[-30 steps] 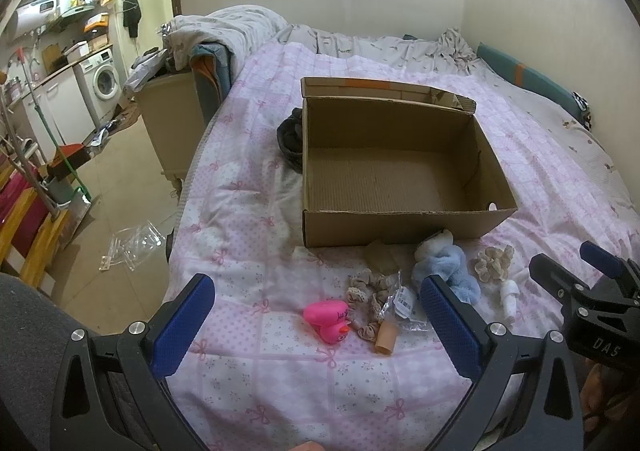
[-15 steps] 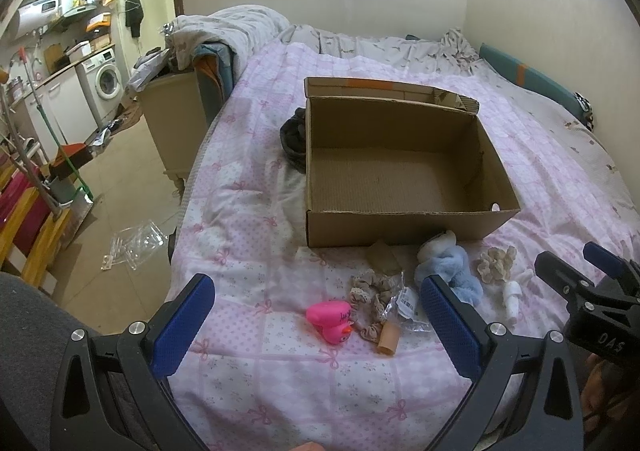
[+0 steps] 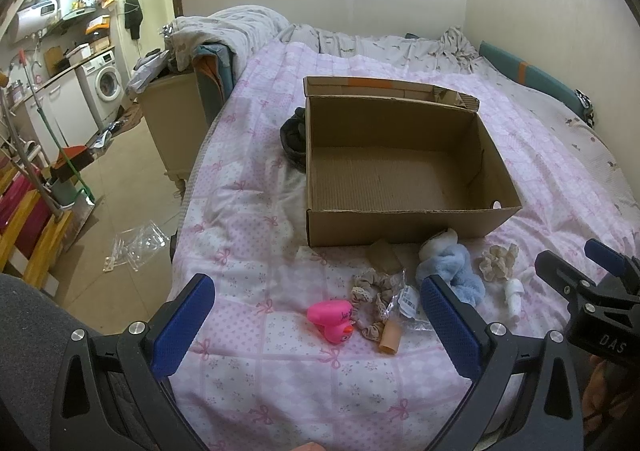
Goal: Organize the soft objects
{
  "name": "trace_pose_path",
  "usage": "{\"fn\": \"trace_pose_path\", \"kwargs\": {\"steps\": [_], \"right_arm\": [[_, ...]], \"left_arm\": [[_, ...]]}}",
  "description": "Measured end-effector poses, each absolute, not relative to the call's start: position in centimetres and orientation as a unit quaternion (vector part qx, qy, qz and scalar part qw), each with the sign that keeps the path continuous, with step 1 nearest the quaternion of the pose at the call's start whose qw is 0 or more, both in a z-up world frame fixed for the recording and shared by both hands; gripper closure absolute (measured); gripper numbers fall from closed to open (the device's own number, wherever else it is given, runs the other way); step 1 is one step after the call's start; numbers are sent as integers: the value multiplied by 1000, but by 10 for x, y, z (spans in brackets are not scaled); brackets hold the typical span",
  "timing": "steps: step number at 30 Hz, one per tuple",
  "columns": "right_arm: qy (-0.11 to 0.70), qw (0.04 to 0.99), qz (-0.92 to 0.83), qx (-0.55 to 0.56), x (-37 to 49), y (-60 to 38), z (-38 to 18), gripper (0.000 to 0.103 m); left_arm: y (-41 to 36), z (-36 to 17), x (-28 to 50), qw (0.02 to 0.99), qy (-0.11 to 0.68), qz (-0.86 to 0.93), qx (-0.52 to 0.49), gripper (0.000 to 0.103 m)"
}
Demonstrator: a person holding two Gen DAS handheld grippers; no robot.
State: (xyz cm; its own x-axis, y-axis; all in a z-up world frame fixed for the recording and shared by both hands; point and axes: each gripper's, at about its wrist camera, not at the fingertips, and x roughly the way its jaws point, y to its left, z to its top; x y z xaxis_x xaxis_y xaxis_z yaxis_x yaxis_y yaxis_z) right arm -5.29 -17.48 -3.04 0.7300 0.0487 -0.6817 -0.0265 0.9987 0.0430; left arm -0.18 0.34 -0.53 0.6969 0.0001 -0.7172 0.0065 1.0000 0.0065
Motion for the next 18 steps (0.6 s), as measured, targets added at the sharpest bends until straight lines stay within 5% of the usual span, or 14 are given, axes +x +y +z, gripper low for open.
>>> {"fn": "trace_pose_path", "kwargs": {"steps": [18], "right_arm": [[367,930,20,15,-53,-174,-31,0]], "left_arm": [[4,-6,-2,921,390,-1,4,0]]}}
